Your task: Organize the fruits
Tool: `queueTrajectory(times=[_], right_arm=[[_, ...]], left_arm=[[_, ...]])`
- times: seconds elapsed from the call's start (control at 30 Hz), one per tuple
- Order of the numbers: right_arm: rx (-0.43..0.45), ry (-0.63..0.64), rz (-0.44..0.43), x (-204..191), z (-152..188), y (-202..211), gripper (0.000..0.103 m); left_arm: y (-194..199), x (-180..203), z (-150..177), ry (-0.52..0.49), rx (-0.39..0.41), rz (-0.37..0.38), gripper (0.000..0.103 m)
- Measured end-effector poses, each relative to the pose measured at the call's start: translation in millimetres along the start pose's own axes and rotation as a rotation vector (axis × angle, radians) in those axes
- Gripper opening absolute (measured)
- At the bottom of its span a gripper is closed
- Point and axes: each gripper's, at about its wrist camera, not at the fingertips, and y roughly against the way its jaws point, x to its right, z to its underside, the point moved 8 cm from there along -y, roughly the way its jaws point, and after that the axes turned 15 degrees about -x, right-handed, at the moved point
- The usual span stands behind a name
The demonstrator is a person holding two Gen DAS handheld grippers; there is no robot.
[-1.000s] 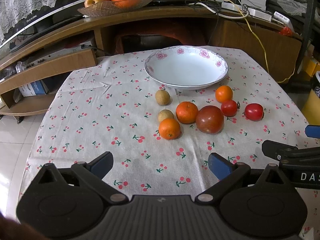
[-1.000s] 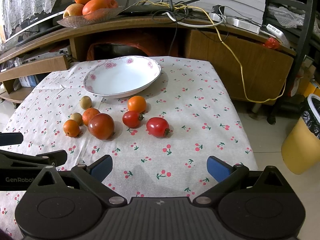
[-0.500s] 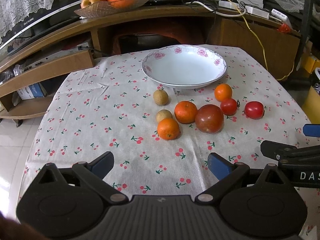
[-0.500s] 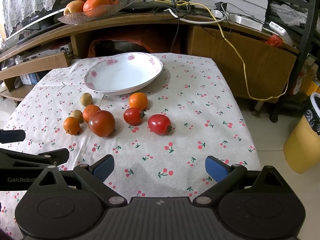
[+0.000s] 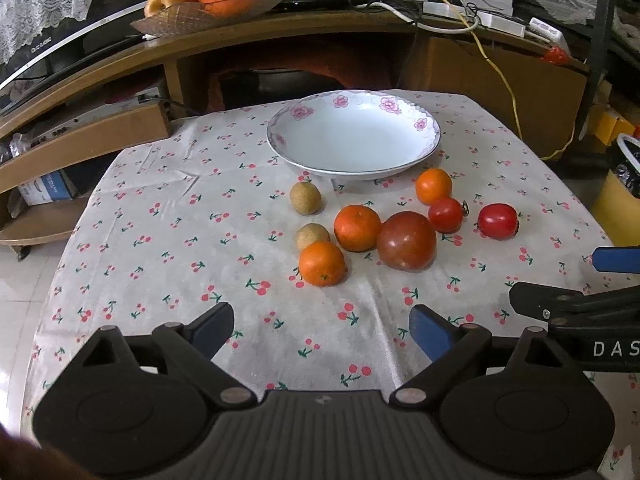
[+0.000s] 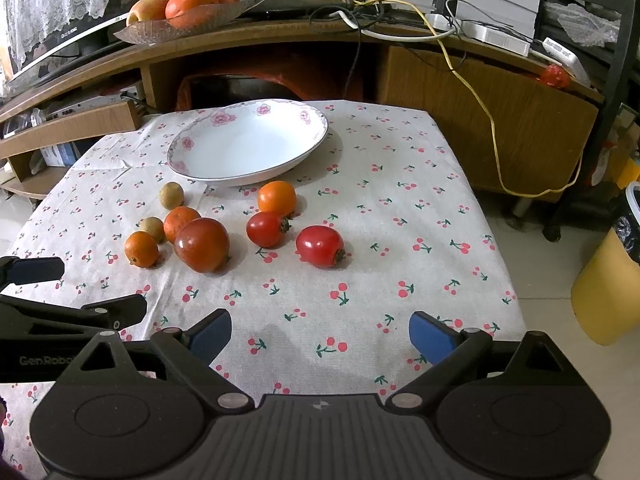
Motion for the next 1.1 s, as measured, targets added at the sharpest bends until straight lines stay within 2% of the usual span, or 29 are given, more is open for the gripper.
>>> queueTrajectory(times=[0.43, 0.57, 0.8, 0.93, 1.03, 1.1], right_arm=[[-0.02, 0.02, -0.02, -3.9, -12.2, -8.9, 0.093], [-0.019, 0.042, -0.057, -8.4, -20.0, -10.4, 0.093], [0.005, 0.197, -0.145, -38.4, -35.6, -12.7, 0.093], [0.004, 0.267, -0.187, -53.6, -48.1, -20.9, 0.093], [-0.012, 0.313, -0.218, -64.2, -55.5, -29.3, 0.092], [-0.02, 0.343, -0.215, -70.4, -58.7, -34.4, 0.089]], left_arm=[[-8.9, -1.9, -13.1, -0.022, -0.001, 0.003, 0.095], [-10.4, -5.2, -18.6, -0.034, 0.003, -0.009, 0.095], [-13.0, -20.8, -17.0, -0.065, -0.013, -0.035, 0.094], [-17.8, -29.8, -12.4, -0.06, -0.033, -0.019, 0.088], [-19.9, -29.5, -10.8, -0.064, -0.039, 0.007, 0.088], [-19.7, -27.2, -10.9, -0.084, -0.031, -0.003, 0.088]])
